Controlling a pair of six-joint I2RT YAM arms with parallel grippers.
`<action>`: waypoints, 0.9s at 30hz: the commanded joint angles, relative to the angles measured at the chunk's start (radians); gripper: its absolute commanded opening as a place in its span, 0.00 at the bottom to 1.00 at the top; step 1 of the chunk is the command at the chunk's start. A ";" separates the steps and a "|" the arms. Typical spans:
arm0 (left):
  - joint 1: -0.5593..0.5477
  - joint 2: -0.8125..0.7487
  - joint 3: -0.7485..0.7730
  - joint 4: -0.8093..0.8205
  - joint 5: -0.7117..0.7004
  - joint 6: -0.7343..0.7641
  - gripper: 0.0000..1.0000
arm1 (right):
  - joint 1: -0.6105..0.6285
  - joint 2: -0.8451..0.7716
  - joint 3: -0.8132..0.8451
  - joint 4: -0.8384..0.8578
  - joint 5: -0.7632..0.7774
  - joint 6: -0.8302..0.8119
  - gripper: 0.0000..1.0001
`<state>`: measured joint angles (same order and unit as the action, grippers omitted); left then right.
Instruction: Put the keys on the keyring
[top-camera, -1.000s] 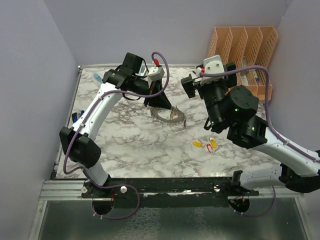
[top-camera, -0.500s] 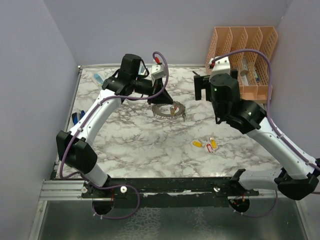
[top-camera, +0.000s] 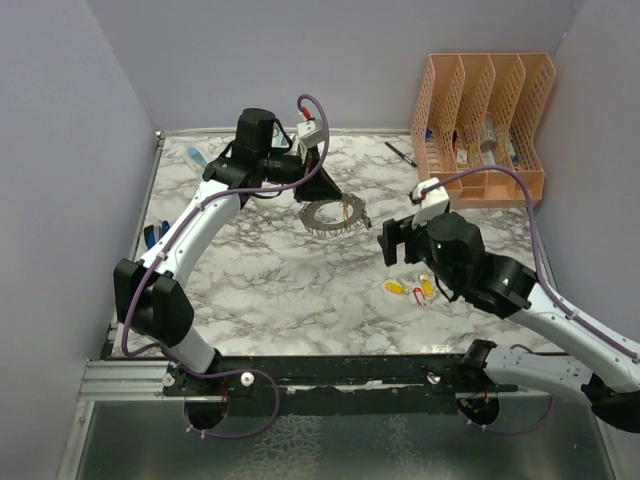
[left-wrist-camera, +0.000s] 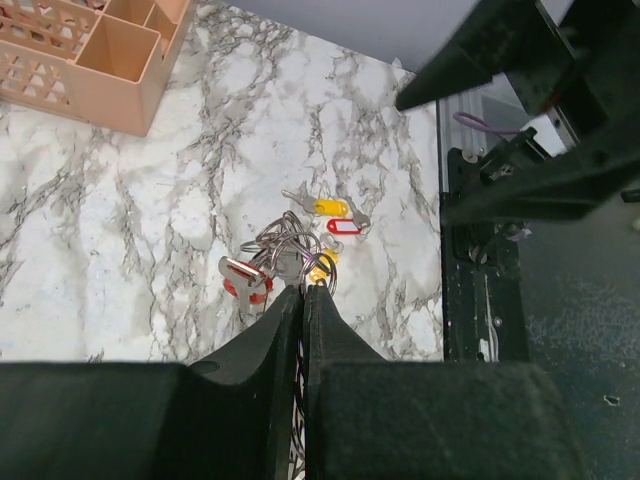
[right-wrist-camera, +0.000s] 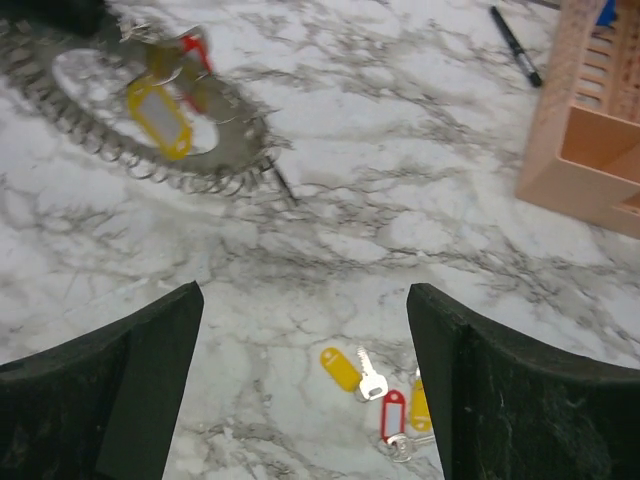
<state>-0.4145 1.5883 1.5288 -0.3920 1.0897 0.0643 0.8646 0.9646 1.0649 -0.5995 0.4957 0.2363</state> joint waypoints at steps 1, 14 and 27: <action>0.016 -0.025 0.000 0.048 -0.008 -0.053 0.00 | 0.145 -0.042 -0.088 0.166 -0.033 0.025 0.82; 0.034 -0.035 -0.018 0.073 -0.018 -0.123 0.00 | 0.466 0.089 -0.152 0.475 0.400 -0.130 0.59; 0.035 -0.073 -0.056 0.119 0.014 -0.201 0.00 | 0.462 -0.010 -0.339 0.815 0.340 -0.257 0.48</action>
<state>-0.3817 1.5780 1.4879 -0.3355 1.0767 -0.0834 1.3285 0.9703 0.7952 0.0257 0.8627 0.0444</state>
